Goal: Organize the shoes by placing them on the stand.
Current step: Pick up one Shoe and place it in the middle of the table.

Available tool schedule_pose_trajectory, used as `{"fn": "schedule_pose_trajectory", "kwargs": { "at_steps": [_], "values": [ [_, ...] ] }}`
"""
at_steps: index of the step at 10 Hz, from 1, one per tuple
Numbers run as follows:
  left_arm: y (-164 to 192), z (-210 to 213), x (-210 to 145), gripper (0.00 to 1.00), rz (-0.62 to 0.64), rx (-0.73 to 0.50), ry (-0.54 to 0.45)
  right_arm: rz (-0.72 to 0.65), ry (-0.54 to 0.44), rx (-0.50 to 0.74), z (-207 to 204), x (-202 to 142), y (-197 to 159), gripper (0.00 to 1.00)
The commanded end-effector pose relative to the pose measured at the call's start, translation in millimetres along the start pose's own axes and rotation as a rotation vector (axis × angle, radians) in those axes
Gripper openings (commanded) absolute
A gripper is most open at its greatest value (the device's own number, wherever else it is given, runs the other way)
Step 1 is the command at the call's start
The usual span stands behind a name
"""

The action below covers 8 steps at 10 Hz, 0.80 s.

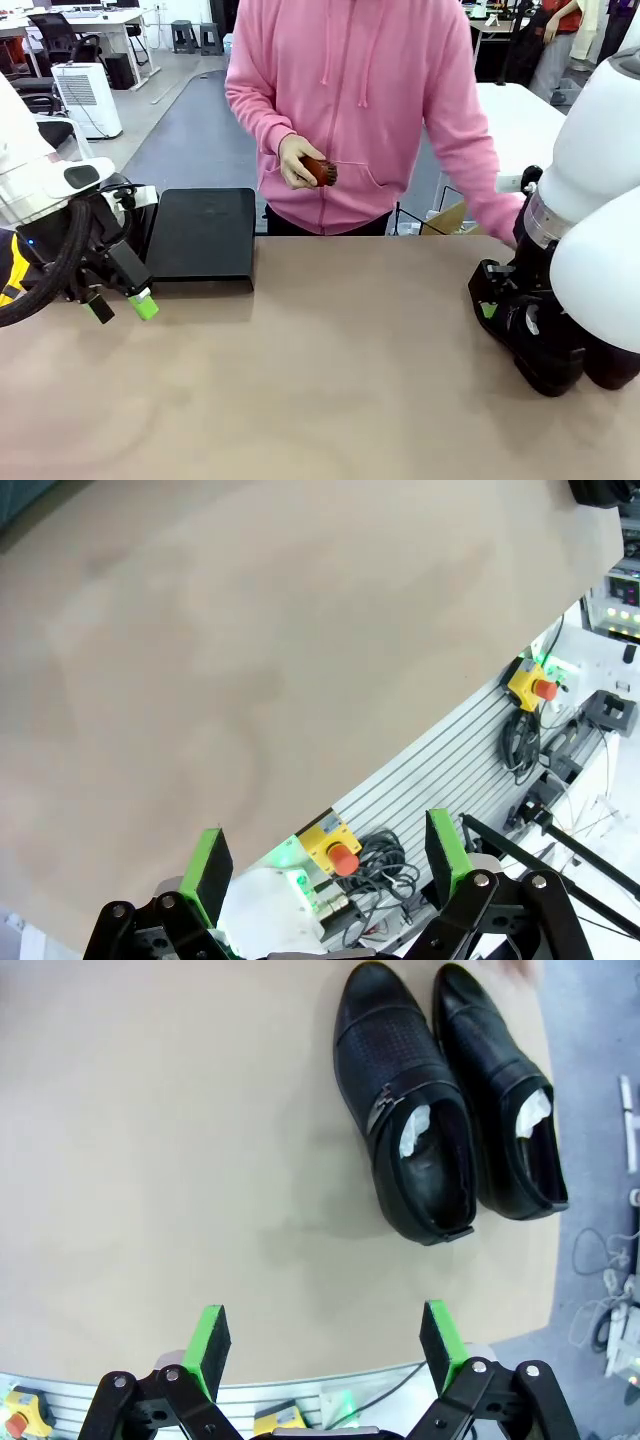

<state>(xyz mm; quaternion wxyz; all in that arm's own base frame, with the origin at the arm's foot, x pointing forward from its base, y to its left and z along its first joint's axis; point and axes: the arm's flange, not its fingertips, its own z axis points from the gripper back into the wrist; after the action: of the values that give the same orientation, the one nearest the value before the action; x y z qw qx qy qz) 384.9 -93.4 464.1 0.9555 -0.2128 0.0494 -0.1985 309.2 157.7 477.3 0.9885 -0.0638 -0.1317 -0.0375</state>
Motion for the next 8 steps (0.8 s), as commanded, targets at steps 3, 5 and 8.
{"fn": "schedule_pose_trajectory", "kwargs": {
  "at_steps": [3,5,8],
  "values": [
    [1,-2,-2,1.00,-0.005,-0.014,-0.023,0.143,0.076,0.074,-33,15,-49,1.00],
    [1,-2,-2,1.00,-0.005,-0.014,-0.023,0.215,0.065,0.118,-59,22,-78,1.00],
    [1,-2,-2,1.00,-0.005,-0.014,-0.023,0.216,0.144,0.147,-107,43,-113,1.00]
  ]
}}
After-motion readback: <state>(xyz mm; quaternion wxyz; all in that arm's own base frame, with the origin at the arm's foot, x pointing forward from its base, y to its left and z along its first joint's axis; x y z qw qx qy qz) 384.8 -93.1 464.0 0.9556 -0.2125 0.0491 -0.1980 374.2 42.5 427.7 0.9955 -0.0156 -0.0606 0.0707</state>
